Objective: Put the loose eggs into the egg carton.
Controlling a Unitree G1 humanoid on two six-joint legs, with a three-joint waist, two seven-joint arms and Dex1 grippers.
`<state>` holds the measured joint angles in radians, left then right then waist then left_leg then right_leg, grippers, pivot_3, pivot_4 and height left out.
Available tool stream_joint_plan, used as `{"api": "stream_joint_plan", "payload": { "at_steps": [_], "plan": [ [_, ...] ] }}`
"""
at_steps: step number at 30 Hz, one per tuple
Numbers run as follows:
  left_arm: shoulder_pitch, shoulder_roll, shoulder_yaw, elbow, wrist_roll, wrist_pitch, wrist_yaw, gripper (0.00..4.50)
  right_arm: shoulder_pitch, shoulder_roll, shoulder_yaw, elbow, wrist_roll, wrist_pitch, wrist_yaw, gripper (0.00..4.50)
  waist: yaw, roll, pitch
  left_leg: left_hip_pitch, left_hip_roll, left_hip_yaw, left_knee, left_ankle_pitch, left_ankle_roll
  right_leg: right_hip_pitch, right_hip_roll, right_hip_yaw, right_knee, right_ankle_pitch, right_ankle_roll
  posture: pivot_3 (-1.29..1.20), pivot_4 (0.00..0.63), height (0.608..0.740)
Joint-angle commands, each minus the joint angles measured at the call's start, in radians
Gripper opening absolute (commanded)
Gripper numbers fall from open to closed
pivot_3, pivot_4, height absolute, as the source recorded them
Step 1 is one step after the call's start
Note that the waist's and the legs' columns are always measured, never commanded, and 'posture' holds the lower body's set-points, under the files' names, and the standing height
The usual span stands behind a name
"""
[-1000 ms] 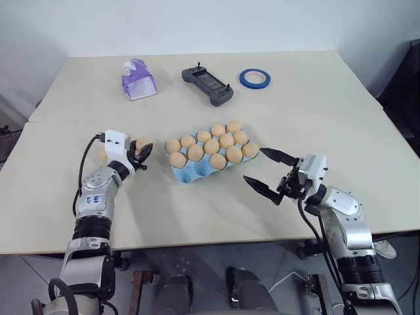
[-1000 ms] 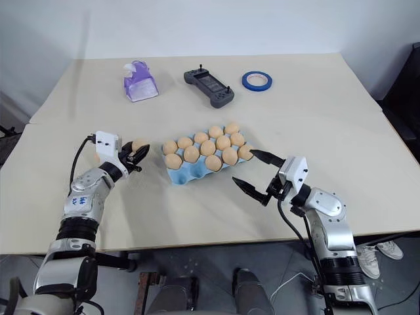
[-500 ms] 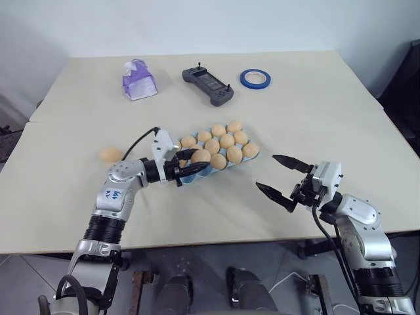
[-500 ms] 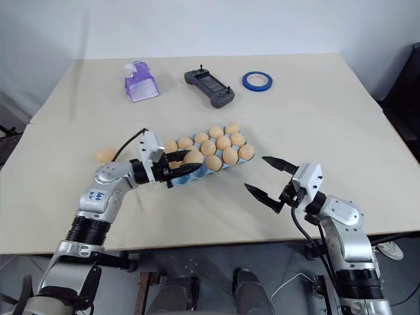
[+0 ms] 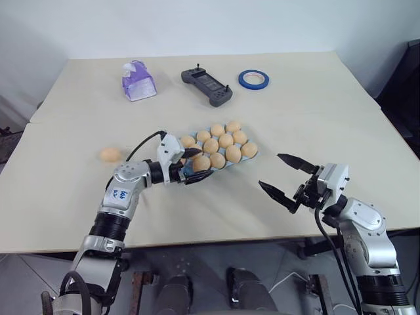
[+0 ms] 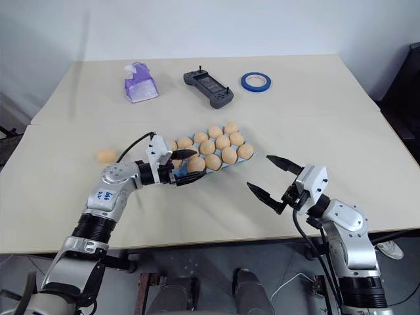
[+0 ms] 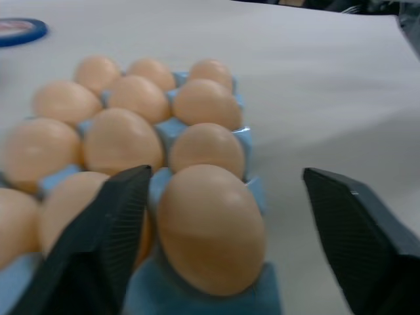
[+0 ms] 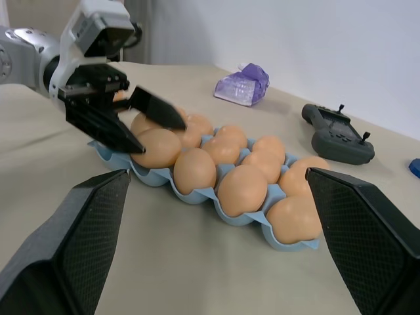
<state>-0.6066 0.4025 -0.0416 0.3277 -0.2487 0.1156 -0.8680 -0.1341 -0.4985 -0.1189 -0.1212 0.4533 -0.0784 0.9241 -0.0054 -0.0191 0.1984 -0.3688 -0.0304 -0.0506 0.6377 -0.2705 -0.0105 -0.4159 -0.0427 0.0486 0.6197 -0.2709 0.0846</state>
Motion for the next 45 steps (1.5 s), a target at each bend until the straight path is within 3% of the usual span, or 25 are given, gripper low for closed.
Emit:
{"api": "stream_joint_plan", "payload": {
  "at_steps": [1, 10, 17, 22, 26, 32, 40, 45],
  "plan": [
    [0.055, 0.030, 0.068, -0.121, -0.053, -0.002, -0.001, 4.48, -0.022, -0.002, 0.001, -0.008, 0.015, 0.002, 0.013, 4.50, -0.001, 0.000, 0.000, 0.000, 0.000, 0.000, 0.000, 0.000, 0.000, 0.000, 0.000, 0.000, 0.000, 0.000, 0.000, 0.00, 0.150, 0.740],
    [0.360, 0.162, 0.307, -0.281, -0.099, -0.026, 0.054, 4.48, -0.087, 0.004, 0.033, 0.051, 0.015, -0.001, 0.069, 4.50, -0.017, 0.000, 0.000, 0.001, 0.001, 0.000, -0.001, 0.000, 0.000, 0.000, -0.001, 0.000, 0.000, -0.001, -0.001, 0.00, 0.150, 0.740],
    [0.649, 0.110, 0.528, -0.371, -0.125, -0.113, 0.182, 4.48, -0.096, 0.020, 0.049, 0.071, 0.017, -0.004, 0.095, 4.50, -0.019, 0.000, 0.000, 0.000, 0.002, 0.000, -0.005, -0.001, 0.001, 0.000, -0.003, 0.000, -0.005, -0.001, -0.001, 0.00, 0.150, 0.740],
    [0.727, 0.046, 0.580, -0.408, -0.142, -0.108, 0.306, 4.48, -0.121, 0.028, 0.059, 0.097, 0.012, -0.010, 0.117, 4.50, -0.016, -0.001, 0.000, -0.001, 0.002, 0.000, -0.007, -0.001, 0.001, 0.000, -0.004, -0.001, -0.008, -0.001, -0.002, 0.00, 0.150, 0.740],
    [0.709, 0.031, 0.574, -0.421, -0.154, -0.083, 0.363, 4.48, -0.135, 0.031, 0.060, 0.112, 0.009, -0.014, 0.124, 4.50, -0.005, -0.001, 0.000, -0.001, 0.002, 0.000, -0.006, -0.001, 0.002, 0.001, -0.004, -0.001, -0.008, -0.001, -0.002, 0.00, 0.150, 0.740],
    [0.511, 0.077, 0.517, -0.305, -0.076, -0.014, 0.486, 4.48, -0.150, 0.034, 0.068, 0.118, 0.005, -0.018, 0.129, 4.50, 0.005, -0.001, 0.000, -0.001, 0.002, -0.001, -0.006, -0.001, 0.002, 0.001, -0.003, -0.003, -0.008, 0.000, -0.002, 0.00, 0.150, 0.740],
    [0.186, 0.119, 0.381, 0.048, 0.045, 0.005, 0.530, 4.48, -0.157, 0.049, 0.074, 0.121, -0.009, -0.028, 0.117, 4.50, 0.003, -0.001, -0.001, -0.001, 0.002, 0.001, -0.006, -0.002, 0.001, 0.000, -0.002, -0.003, -0.008, 0.000, -0.001, 0.00, 0.150, 0.740],
    [0.099, 0.141, 0.349, 0.193, 0.074, -0.008, 0.529, 4.48, -0.155, 0.056, 0.073, 0.117, -0.015, -0.031, 0.110, 4.50, -0.003, -0.002, -0.001, -0.002, 0.002, 0.003, -0.007, -0.002, 0.001, -0.002, -0.001, -0.003, -0.007, 0.000, 0.000, 0.00, 0.150, 0.740]
  ]
}}
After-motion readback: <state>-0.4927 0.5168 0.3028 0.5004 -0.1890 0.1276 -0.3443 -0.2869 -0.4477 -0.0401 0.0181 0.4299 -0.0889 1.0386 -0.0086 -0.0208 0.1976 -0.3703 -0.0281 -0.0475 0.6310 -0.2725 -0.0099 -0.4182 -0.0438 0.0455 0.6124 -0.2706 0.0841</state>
